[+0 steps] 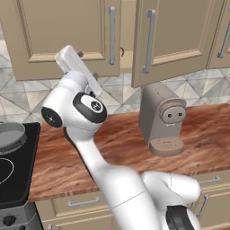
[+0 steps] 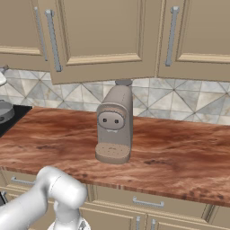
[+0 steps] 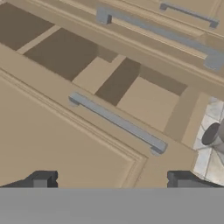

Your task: Open the cabinet and move the ladle to the pot. Then close the cabinet.

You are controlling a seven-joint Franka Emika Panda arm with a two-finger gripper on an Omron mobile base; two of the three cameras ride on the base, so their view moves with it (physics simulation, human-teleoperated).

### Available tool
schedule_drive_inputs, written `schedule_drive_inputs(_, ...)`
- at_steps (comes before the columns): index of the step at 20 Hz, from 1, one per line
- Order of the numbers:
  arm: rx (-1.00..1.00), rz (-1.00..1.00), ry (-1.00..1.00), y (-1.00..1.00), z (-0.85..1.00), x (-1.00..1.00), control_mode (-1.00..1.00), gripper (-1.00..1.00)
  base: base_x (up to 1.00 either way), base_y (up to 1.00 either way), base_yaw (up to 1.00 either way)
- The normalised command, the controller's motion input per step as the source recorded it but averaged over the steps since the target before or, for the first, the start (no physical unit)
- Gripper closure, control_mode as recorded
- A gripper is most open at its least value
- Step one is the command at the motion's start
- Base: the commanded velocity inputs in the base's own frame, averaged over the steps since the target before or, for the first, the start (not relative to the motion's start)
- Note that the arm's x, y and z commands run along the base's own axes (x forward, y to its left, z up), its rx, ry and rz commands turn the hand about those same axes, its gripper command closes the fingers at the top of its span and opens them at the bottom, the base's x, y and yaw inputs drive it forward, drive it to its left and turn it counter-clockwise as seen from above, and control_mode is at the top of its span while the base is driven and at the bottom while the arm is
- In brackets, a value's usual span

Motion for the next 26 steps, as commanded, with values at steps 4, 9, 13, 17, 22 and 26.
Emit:
schedule_drive_inputs(4,0.18,0.0,0.0,-0.27,0.01,0.0,-1.0,-1.0,0.0,0.0,0.0)
schedule_drive_inputs(9,0.17,-0.01,-0.01,-0.25,0.0,0.0,-1.0,-1.0,0.0,0.0,0.0)
schedule_drive_inputs(13,0.17,-0.03,0.0,-0.29,0.0,0.0,-1.0,-1.0,0.0,0.0,0.0)
schedule_drive_inputs(17,0.15,-0.05,0.0,-0.17,0.0,0.0,-1.0,-1.0,0.0,0.0,0.0)
schedule_drive_inputs(22,0.17,-0.06,-0.01,-0.2,0.0,0.02,-1.0,-1.0,0.0,0.0,0.0)
schedule_drive_inputs(26,0.19,-0.05,0.0,-0.14,0.0,0.0,-1.0,-1.0,0.0,0.0,0.0)
